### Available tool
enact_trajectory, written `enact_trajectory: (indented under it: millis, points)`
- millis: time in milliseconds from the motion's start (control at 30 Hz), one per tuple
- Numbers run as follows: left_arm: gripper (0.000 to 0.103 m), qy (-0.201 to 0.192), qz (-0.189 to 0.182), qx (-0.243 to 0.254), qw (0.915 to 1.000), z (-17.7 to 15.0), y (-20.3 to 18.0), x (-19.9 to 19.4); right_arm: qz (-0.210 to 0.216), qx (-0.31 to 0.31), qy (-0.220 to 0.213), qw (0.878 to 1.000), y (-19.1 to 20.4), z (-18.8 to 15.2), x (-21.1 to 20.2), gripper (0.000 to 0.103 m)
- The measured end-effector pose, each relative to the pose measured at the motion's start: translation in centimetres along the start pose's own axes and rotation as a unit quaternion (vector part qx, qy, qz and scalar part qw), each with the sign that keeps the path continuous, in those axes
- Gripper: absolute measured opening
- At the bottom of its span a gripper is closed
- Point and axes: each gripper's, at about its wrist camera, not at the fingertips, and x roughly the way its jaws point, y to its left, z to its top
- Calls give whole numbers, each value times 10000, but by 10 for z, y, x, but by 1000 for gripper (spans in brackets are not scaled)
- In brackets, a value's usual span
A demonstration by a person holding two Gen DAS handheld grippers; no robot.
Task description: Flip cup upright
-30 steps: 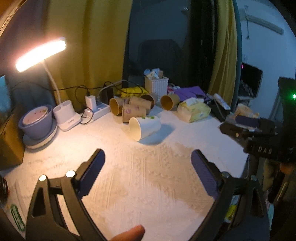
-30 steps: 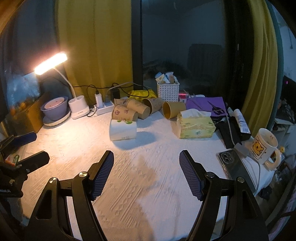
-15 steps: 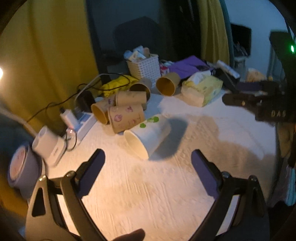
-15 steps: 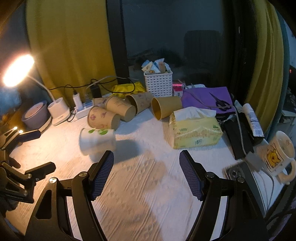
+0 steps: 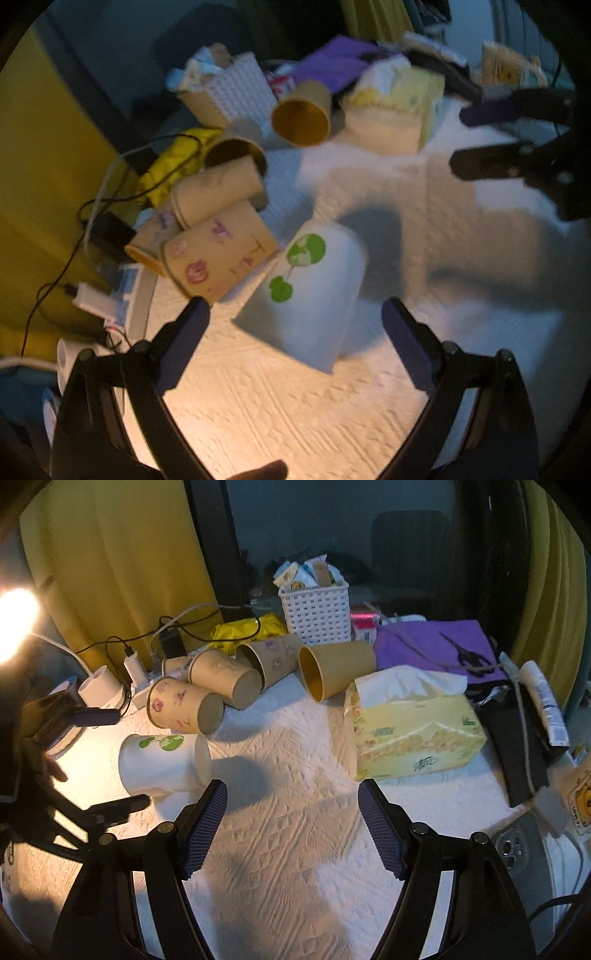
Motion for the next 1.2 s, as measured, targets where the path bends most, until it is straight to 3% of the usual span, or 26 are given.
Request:
enact_trajectory:
  millis: [300, 400, 467, 533, 600, 933, 1200]
  points:
    - [94, 377, -257, 269, 9986, 6, 6, 35, -2, 48, 64, 10000, -8, 2, 13, 77]
    - [77, 448, -344, 275, 9980, 5, 7, 42, 14, 101, 70, 9999, -12, 3, 15, 77]
    - [75, 415, -359, 257, 9982, 5, 7, 43, 17, 148, 78, 9999, -14, 2, 16, 77]
    - [65, 376, -377, 191, 9984, 5, 10, 41, 8, 172, 81, 9998, -16, 2, 15, 77]
    - [64, 323, -422, 71, 9986, 5, 11, 39, -9, 176, 82, 9998, -16, 2, 15, 77]
    - [64, -57, -511, -94, 9986, 1, 2, -5, -75, 139, -111, 9998, -6, 4, -9, 77]
    - [64, -437, -611, 72, 9971, -8, -24, -59, -91, 92, -334, 9994, 8, -5, -44, 77]
